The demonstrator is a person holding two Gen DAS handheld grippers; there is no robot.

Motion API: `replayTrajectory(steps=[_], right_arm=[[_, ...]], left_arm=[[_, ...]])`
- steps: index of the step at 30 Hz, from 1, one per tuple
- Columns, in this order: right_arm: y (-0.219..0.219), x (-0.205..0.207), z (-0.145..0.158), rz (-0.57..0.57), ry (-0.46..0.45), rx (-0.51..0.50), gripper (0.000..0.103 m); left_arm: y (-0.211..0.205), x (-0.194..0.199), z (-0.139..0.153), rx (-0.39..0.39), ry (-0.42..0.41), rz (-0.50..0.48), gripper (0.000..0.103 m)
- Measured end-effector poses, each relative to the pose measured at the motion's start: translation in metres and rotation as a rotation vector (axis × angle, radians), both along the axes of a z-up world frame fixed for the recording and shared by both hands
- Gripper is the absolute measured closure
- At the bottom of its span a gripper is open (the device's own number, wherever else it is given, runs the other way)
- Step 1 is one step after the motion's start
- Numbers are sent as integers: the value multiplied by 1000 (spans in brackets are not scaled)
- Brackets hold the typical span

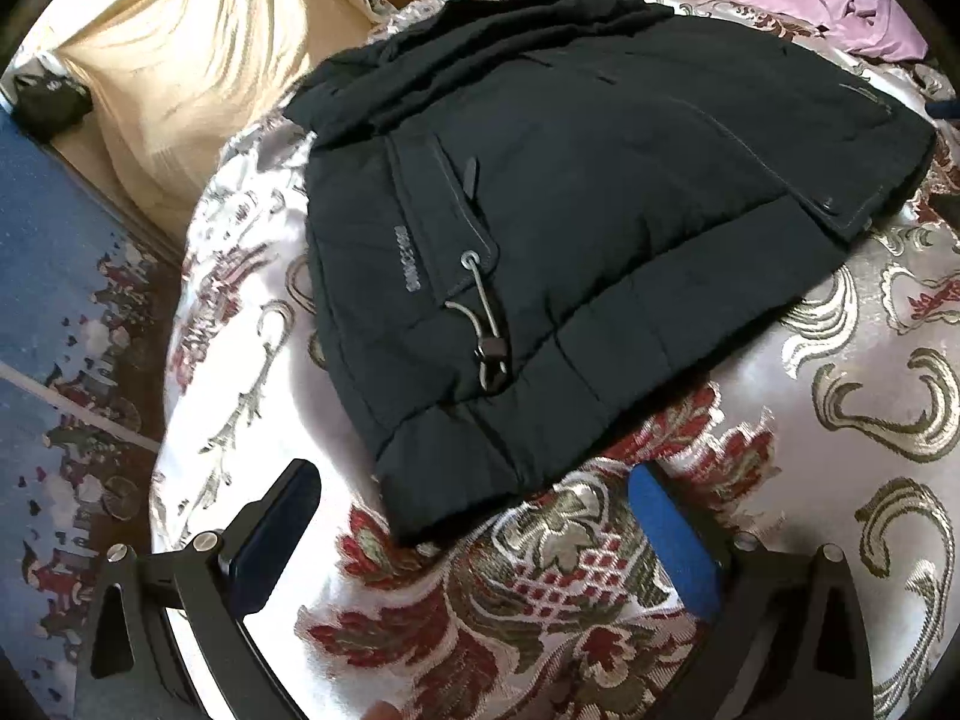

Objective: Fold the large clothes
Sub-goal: 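Move both tools to the side edge of the folded black jacket, then close both tools on the jacket's side edge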

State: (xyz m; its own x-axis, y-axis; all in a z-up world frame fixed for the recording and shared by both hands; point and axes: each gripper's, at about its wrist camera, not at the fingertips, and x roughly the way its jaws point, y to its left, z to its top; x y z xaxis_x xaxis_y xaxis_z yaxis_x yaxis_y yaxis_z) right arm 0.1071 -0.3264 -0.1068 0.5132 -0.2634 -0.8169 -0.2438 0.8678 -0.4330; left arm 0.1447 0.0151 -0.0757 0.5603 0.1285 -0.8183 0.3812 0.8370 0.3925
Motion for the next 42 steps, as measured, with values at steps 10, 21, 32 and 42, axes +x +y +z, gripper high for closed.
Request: replayTrajectory(steps=[10, 21, 32, 42], right_arm=[[22, 10, -1, 102, -45, -128, 1], [25, 1, 0, 169, -65, -84, 57], [21, -11, 15, 176, -143, -11, 96], [5, -26, 40, 134, -262, 76, 99]], left_arm=[[-5, 1, 5, 56, -102, 6, 8], [-16, -5, 2, 106, -132, -56, 56], [-21, -13, 11, 46, -147, -124, 97], [-16, -32, 38, -27, -261, -121, 98]])
